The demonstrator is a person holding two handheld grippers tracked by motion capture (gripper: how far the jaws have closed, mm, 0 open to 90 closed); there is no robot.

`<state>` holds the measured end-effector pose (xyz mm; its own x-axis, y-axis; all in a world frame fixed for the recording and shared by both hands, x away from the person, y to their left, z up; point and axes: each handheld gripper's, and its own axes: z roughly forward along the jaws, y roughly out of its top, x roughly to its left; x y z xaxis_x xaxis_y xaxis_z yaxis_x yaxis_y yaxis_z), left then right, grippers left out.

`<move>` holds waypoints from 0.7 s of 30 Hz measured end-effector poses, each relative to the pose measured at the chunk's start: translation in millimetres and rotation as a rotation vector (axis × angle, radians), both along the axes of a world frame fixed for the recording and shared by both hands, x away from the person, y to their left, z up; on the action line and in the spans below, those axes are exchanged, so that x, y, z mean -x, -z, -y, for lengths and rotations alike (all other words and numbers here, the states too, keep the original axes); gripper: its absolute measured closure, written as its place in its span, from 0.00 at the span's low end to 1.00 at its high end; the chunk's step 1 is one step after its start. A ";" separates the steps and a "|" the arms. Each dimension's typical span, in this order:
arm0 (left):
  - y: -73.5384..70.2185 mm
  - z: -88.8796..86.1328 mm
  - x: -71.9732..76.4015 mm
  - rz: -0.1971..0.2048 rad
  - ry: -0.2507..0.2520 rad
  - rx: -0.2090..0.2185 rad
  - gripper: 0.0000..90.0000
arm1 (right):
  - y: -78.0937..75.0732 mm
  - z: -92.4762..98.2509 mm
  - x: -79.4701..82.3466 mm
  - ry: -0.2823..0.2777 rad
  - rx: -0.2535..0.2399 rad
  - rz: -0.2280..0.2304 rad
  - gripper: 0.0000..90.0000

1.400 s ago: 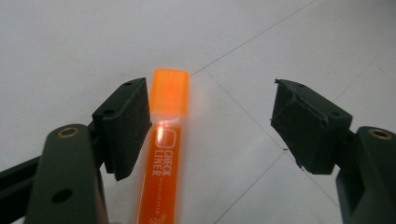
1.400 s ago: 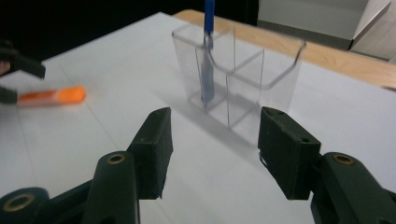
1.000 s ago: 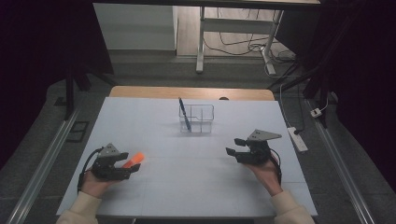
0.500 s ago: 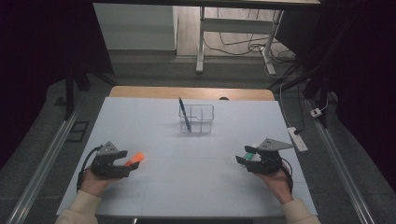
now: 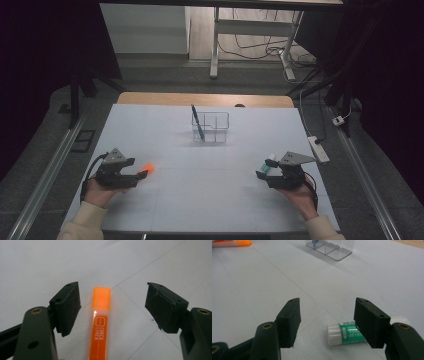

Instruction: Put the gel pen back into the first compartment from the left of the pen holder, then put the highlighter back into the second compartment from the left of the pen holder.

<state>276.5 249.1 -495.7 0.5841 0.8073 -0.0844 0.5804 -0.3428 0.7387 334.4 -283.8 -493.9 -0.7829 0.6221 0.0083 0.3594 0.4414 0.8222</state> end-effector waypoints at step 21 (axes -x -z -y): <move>-13.4 6.1 -20.4 -0.096 0.011 -0.094 0.31 | 1.9 -0.6 2.4 -0.031 0.008 -0.005 0.41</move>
<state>296.9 243.0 -482.3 0.5854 0.8081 -0.0649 0.6432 -0.4142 0.6440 332.0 -283.2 -495.8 -0.8021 0.5972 0.0077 0.3494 0.4587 0.8170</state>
